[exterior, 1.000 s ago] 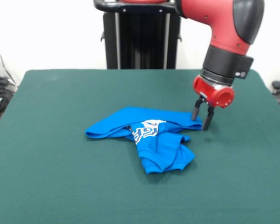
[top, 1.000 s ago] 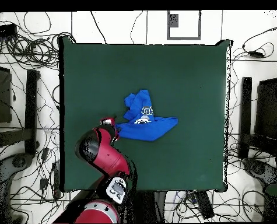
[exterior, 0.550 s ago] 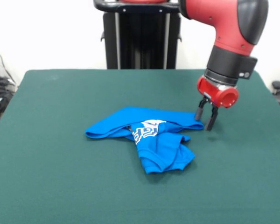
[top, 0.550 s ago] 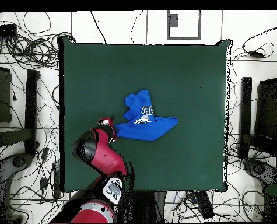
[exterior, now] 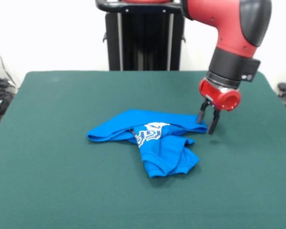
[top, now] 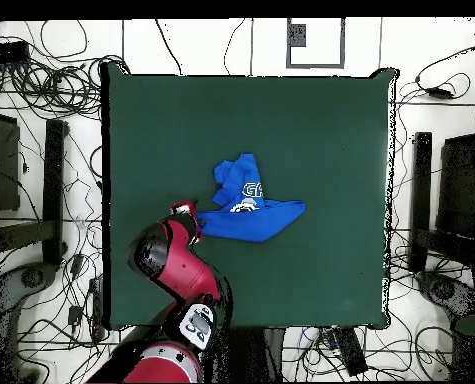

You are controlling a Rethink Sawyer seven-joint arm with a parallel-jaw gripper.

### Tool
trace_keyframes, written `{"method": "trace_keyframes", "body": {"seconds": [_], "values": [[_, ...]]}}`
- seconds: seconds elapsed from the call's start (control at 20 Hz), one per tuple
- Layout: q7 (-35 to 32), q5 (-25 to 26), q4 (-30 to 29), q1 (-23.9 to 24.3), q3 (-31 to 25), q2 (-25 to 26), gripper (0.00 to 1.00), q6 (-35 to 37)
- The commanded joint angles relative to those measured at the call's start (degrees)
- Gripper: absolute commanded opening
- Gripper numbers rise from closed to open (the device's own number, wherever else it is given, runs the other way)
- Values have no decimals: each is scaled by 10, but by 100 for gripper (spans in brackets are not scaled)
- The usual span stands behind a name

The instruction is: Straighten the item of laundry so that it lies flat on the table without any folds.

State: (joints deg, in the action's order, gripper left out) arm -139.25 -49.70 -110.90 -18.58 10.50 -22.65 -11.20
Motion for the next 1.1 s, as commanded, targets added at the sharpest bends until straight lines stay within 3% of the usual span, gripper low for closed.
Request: {"method": "trace_keyframes", "body": {"seconds": [0.05,0.7,0.85,1.1], "values": [[-110,21,-21,21,-52,26,100,2],[-69,77,-16,20,-32,29,100,10],[-51,123,-8,34,-40,37,100,-10],[-50,144,-1,32,-32,38,100,8]]}}
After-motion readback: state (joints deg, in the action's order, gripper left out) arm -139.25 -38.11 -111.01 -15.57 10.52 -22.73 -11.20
